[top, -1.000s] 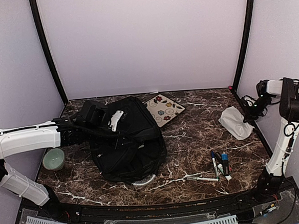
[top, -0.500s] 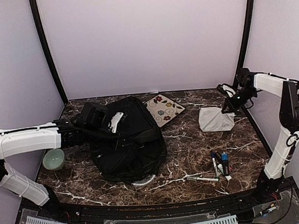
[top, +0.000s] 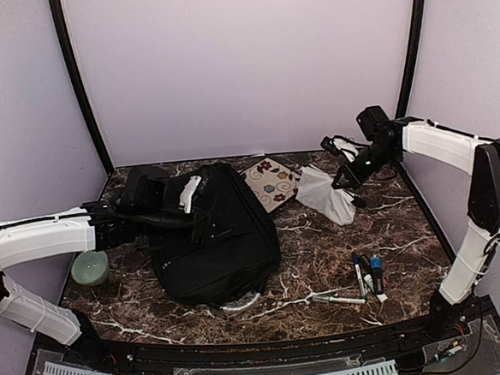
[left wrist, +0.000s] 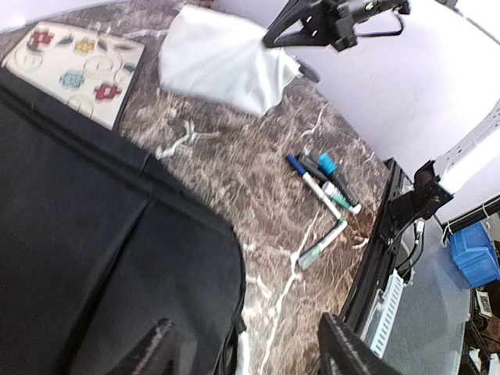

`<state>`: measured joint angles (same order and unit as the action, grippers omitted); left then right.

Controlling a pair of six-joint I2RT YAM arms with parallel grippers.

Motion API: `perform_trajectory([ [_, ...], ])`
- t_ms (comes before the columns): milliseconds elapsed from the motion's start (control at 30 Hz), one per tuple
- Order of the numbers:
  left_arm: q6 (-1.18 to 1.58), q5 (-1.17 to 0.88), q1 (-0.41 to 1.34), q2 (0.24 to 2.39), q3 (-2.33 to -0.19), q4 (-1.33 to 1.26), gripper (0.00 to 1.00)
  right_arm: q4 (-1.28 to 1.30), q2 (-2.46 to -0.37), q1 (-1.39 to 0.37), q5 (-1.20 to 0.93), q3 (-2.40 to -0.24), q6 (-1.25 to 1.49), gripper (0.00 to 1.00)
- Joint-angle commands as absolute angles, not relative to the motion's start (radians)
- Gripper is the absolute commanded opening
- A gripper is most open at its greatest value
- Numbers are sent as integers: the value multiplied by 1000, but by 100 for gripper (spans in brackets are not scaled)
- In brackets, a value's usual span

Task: Pack the student bag
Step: Place the pencil case at the center of the board.

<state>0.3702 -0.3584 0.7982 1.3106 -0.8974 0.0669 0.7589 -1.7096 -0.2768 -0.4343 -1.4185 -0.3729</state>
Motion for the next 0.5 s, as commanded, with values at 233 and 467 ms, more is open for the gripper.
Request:
perform_trajectory([
  [233, 580, -384, 793, 1603, -945, -423, 69, 685, -1697, -418, -577, -1561, -267, 0],
  [467, 537, -414, 792, 1804, -1067, -525, 68, 695, -1667, -454, -638, -1543, -300, 0],
])
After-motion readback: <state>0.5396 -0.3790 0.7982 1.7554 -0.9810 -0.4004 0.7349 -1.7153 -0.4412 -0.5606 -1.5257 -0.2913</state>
